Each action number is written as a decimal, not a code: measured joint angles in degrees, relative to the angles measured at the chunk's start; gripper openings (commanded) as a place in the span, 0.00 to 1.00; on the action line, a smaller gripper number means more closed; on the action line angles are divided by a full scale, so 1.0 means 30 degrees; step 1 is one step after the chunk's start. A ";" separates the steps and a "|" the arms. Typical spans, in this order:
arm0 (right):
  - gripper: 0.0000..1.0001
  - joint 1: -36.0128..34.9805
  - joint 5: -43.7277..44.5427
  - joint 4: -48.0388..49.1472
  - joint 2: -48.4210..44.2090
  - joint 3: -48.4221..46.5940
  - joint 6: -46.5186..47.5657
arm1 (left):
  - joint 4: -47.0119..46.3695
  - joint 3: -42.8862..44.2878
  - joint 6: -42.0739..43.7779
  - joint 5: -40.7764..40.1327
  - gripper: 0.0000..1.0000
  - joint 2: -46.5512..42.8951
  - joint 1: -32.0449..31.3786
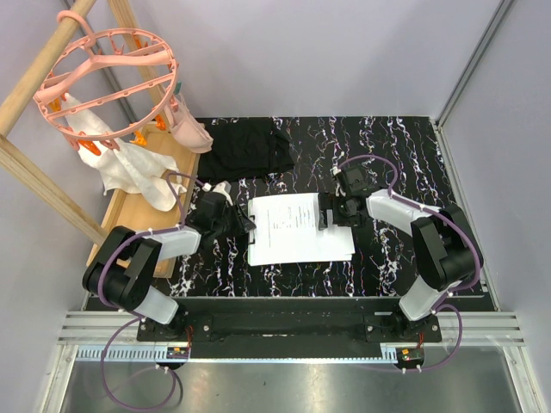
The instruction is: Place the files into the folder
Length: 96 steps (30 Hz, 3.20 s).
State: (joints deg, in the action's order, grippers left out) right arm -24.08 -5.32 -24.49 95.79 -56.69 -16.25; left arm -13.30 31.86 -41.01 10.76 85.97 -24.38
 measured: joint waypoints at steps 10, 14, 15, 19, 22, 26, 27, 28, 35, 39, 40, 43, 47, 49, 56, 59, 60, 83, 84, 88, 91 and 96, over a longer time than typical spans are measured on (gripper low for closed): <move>1.00 0.0736 -0.1180 0.0809 -0.0219 0.0597 -0.0131 | -0.0809 -0.0379 -0.0197 0.1188 0.00 -0.0007 0.0379; 0.99 0.0364 -0.0954 0.0780 -0.0175 0.0576 -0.0466 | -0.0073 -0.0189 0.0153 0.0342 0.00 -0.0022 0.0029; 1.00 0.0262 -0.0823 0.0765 -0.0146 0.0576 -0.0525 | 0.0211 -0.0080 0.0240 -0.0007 0.00 -0.0073 -0.0160; 1.00 0.0051 -0.0386 0.0619 -0.0044 0.0466 -0.0568 | 0.1035 -0.0015 0.0648 -0.1151 0.00 -0.0714 -0.0729; 1.00 -0.0022 -0.0248 0.0576 -0.0044 0.0459 -0.0539 | 0.1246 -0.0015 0.0736 -0.1326 0.00 -0.0831 -0.0845; 1.00 0.0029 -0.0291 0.0568 -0.0044 0.0459 -0.0532 | 0.0925 -0.0073 0.0466 -0.0838 0.00 -0.0823 -0.0648; 1.00 0.0102 -0.0430 0.0583 -0.0044 0.0459 -0.0539 | 0.0546 -0.0204 0.0291 -0.0561 0.00 -0.0809 -0.0452; 1.00 0.0197 -0.0590 0.0641 -0.0044 0.0466 -0.0554 | 0.0044 -0.0408 0.0124 -0.0189 0.00 -0.0765 -0.0240; 1.00 0.1166 -0.2069 0.1071 -0.0080 0.0627 -0.0444 | -0.3388 -0.1647 -0.1188 0.2186 0.00 0.0087 0.0889; 1.00 0.1479 -0.2302 0.1319 -0.0131 0.0765 -0.0189 | -0.4466 -0.1880 -0.1435 0.2863 0.00 0.0153 0.0976; 1.00 0.1537 -0.2324 0.1355 -0.0124 0.0772 -0.0153 | -0.4634 -0.1887 -0.1464 0.2958 0.00 0.0182 0.0998; 1.00 0.1625 -0.2448 0.1443 -0.0124 0.0794 -0.0131 | -0.5013 -0.1887 -0.1508 0.3169 0.00 0.0437 0.1078; 1.00 0.1632 -0.2630 0.1756 -0.0124 0.0852 -0.0153 | -0.4554 -0.1880 -0.1362 0.3024 0.00 0.0510 0.1086; 1.00 0.1632 -0.2922 0.2084 -0.0124 0.0925 -0.0255 | -0.4153 -0.1872 -0.1341 0.2739 0.00 0.0503 0.1049; 1.00 0.1632 -0.3271 0.2958 -0.0160 0.1217 -0.0685 | -0.1545 -0.1151 -0.0867 0.0780 0.00 -0.0313 0.0393; 1.00 0.1559 -0.3075 0.3126 -0.0313 0.1406 -0.0692 | -0.0597 -0.0758 -0.0546 0.0525 0.00 -0.0459 0.0255; 1.00 0.1552 -0.3082 0.3162 -0.0386 0.1494 -0.0685 | -0.0466 -0.0699 -0.0466 0.0481 0.00 -0.0474 0.0219; 1.00 0.3198 -0.8102 0.4269 -0.1137 0.2681 -0.1501 | 0.2616 0.1741 0.0692 0.1071 0.67 0.0313 -0.0321; 1.00 0.3162 -0.8167 0.4371 -0.1129 0.2681 -0.1581 | 0.2696 0.1887 0.0736 0.1129 0.68 0.0335 -0.0393; 1.00 0.3147 -0.8284 0.4430 -0.1122 0.2681 -0.1734 | 0.3082 0.2062 0.0831 0.1115 0.85 0.0313 -0.0546; 1.00 0.3147 -0.8262 0.4422 -0.1122 0.2681 -0.1734 | 0.4087 0.2157 0.1158 0.0801 0.99 0.0007 -0.0546; 1.00 0.3126 -0.6827 0.3395 -0.1122 0.2463 -0.1690 | 0.6054 0.2368 0.1610 -0.0066 0.99 -0.1617 -0.0503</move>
State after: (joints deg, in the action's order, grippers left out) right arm -14.70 -25.80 -14.31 92.42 -49.30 -21.32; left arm 4.86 38.96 -36.18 10.57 81.12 -25.89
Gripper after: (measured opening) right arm 0.995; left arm 0.985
